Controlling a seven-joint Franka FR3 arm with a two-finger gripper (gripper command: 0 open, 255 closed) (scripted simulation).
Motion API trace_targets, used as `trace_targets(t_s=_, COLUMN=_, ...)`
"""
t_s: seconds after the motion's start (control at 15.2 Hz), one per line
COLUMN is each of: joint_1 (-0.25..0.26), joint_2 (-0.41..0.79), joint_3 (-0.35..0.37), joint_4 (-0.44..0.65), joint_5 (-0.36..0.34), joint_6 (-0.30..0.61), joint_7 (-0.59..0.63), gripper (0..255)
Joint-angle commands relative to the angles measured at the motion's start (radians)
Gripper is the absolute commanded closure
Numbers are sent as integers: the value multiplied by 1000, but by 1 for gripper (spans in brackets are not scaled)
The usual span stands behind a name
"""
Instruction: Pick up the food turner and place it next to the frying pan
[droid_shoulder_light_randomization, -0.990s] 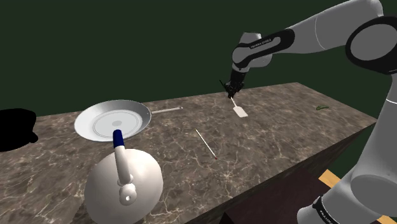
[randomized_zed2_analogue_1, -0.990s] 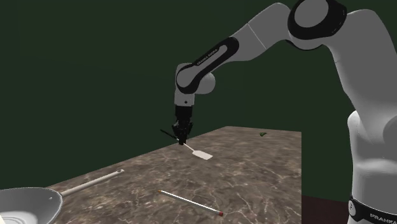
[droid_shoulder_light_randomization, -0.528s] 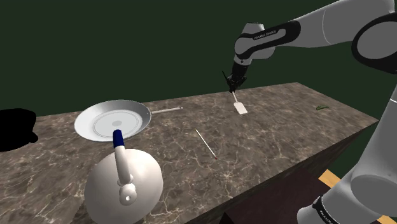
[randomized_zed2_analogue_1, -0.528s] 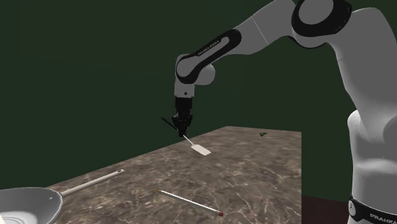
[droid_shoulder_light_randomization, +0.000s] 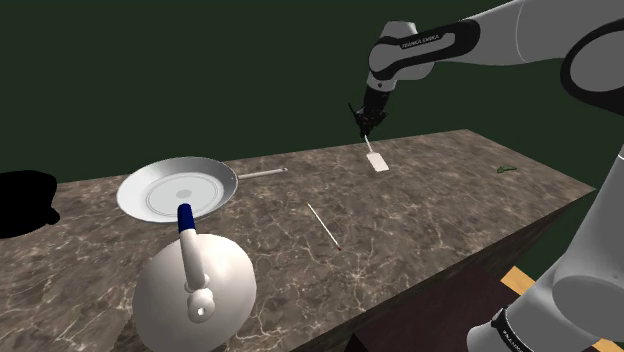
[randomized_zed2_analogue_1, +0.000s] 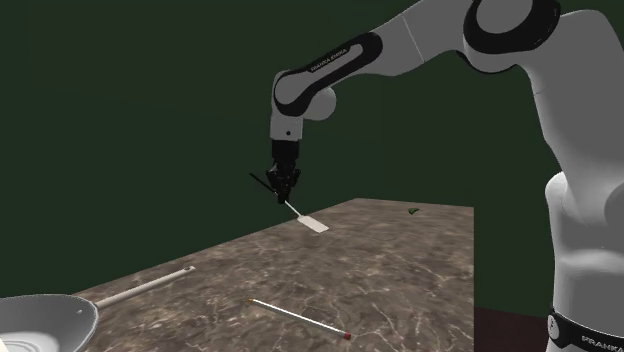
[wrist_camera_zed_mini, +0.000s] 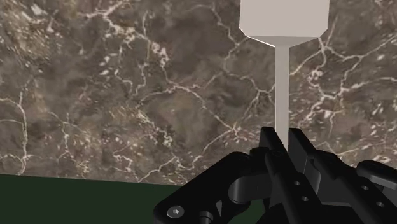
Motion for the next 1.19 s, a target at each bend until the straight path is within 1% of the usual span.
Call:
trace_targets(t_s=0.0, joint_1=25, joint_2=15, joint_3=15, joint_4=26, joint_5=-5, joint_6=-10, joint_7=42, gripper=255)
trace_targets(t_s=0.53, joint_1=128, joint_2=95, joint_3=68, joint_4=143, joint_5=-27, joint_6=-48, joint_7=207, gripper=255)
trace_targets(t_s=1.12, joint_1=128, joint_2=126, joint_3=69, joint_4=65, joint_5=-26, joint_6=61, joint_7=207, gripper=255)
